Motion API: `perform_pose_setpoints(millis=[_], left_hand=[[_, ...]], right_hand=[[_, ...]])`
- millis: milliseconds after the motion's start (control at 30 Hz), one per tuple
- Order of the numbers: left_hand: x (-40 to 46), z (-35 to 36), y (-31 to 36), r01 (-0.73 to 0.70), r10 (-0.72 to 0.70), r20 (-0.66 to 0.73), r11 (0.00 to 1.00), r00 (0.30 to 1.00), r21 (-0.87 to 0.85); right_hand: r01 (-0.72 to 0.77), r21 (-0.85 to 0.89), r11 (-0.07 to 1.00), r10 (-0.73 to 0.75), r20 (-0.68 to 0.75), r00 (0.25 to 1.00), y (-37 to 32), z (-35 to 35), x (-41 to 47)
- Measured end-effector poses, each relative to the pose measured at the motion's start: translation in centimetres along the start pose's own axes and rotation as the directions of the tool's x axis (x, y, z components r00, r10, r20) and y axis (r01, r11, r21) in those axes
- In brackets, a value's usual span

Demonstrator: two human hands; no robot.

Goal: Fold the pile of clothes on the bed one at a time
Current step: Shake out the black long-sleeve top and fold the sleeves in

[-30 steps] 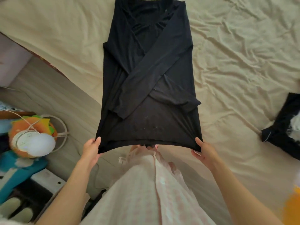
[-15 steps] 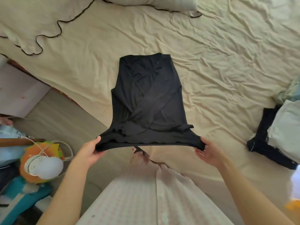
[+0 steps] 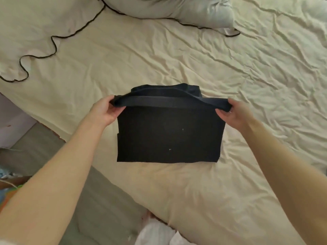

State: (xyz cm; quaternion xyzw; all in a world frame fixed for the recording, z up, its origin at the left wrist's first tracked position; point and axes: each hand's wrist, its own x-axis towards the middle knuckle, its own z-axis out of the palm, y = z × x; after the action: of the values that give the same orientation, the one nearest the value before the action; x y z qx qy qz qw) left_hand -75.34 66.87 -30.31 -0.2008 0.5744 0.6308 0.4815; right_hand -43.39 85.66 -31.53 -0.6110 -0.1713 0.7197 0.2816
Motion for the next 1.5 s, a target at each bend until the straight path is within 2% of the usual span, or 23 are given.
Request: perform_pose_setpoints(millis=[67,167,267,333,400,467,567,633,667,767,1000,1067,1133,1167,1200,1267,1300,1400,1467,1500], left_hand=[[3.2,1.7,1.0,-0.04,0.039,0.024,0.996,0.999,0.08],[7.0,1.6,0.0,-0.018,0.031,-0.025,0.914,0.999,0.405],[8.3,-1.4,-3.9,0.052,0.112,-0.211,0.763,0.971,0.644],[7.7,-4.4,-6.9,0.104,0.147,-0.296,0.717,0.944,0.689],[6.5,-7.1,-9.6,0.119,0.133,-0.298,0.71,0.945,0.694],[5.3,-8.6,-11.3,0.136,0.092,-0.286,0.716,0.954,0.684],[4.5,-9.0,-12.4,0.24,-0.063,-0.313,0.788,0.948,0.567],[4.6,-9.1,-12.6,0.319,-0.184,-0.323,0.842,0.928,0.435],[4.7,-9.2,-12.5,0.328,-0.211,-0.323,0.869,0.923,0.37],[4.4,-9.6,-12.3,0.257,-0.166,-0.336,0.934,0.927,0.248],[0.0,-11.8,-13.6,0.167,-0.1,-0.282,0.96,0.954,0.224],[-1.6,-11.5,-14.0,0.099,-0.031,-0.293,0.97,0.956,0.222],[-3.1,-10.4,-14.4,0.004,0.099,-0.296,0.944,0.95,0.33],[-3.7,-9.6,-14.7,-0.059,0.191,-0.269,0.899,0.944,0.433],[-4.4,-8.5,-14.8,-0.135,0.303,-0.212,0.812,0.929,0.568],[-5.4,-5.4,-15.3,-0.325,0.52,0.008,0.521,0.854,0.789],[-6.0,-3.4,-15.8,-0.417,0.583,0.138,0.378,0.801,0.827],[-7.7,3.2,-19.1,-0.597,0.587,0.442,0.091,0.679,0.797],[-8.9,6.3,-23.0,-0.697,0.498,0.645,-0.106,0.58,0.709],[-9.2,7.1,-25.0,-0.741,0.41,0.736,-0.184,0.539,0.646]], right_hand=[[0.082,-0.055,0.995,-0.081,0.02,0.996,-0.8,2.3,2.9],[0.183,-0.245,0.952,-0.194,-0.023,0.981,0.7,3.2,5.5],[0.118,-0.399,0.909,-0.208,-0.192,0.959,5.5,0.4,5.5],[0.009,-0.456,0.89,-0.193,-0.359,0.913,9.2,-2.6,4.6],[-0.115,-0.452,0.885,-0.143,-0.497,0.856,12.4,-5.2,3.3],[-0.247,-0.337,0.908,0.017,-0.56,0.828,14.5,-6.6,2.3],[-0.345,-0.005,0.939,0.309,-0.432,0.847,15.3,-6.1,2.2],[-0.314,0.259,0.913,0.388,-0.318,0.865,15.0,-5.0,2.8],[-0.297,0.319,0.9,0.395,-0.309,0.865,14.8,-4.5,3.1],[-0.272,0.294,0.916,0.368,-0.349,0.862,14.4,-4.0,3.1],[-0.255,0.224,0.941,0.328,-0.404,0.854,16.1,-8.3,-2.2],[-0.246,0.215,0.945,0.316,-0.418,0.851,16.7,-9.4,-3.6],[-0.252,0.202,0.946,0.314,-0.393,0.864,17.2,-10.2,-4.7],[-0.263,0.189,0.946,0.317,-0.375,0.871,17.4,-10.5,-5.1],[-0.277,0.169,0.946,0.321,-0.361,0.875,17.6,-10.9,-5.5],[-0.295,0.117,0.948,0.317,-0.331,0.889,17.5,-11.8,-6.3],[-0.289,0.099,0.952,0.306,-0.311,0.9,17.4,-12.5,-6.5],[-0.262,0.103,0.96,0.277,-0.171,0.946,16.5,-14.3,-6.8],[-0.232,0.124,0.965,0.243,-0.079,0.967,15.9,-15.4,-6.5],[-0.216,0.123,0.969,0.223,-0.047,0.974,15.6,-15.8,-6.0]])
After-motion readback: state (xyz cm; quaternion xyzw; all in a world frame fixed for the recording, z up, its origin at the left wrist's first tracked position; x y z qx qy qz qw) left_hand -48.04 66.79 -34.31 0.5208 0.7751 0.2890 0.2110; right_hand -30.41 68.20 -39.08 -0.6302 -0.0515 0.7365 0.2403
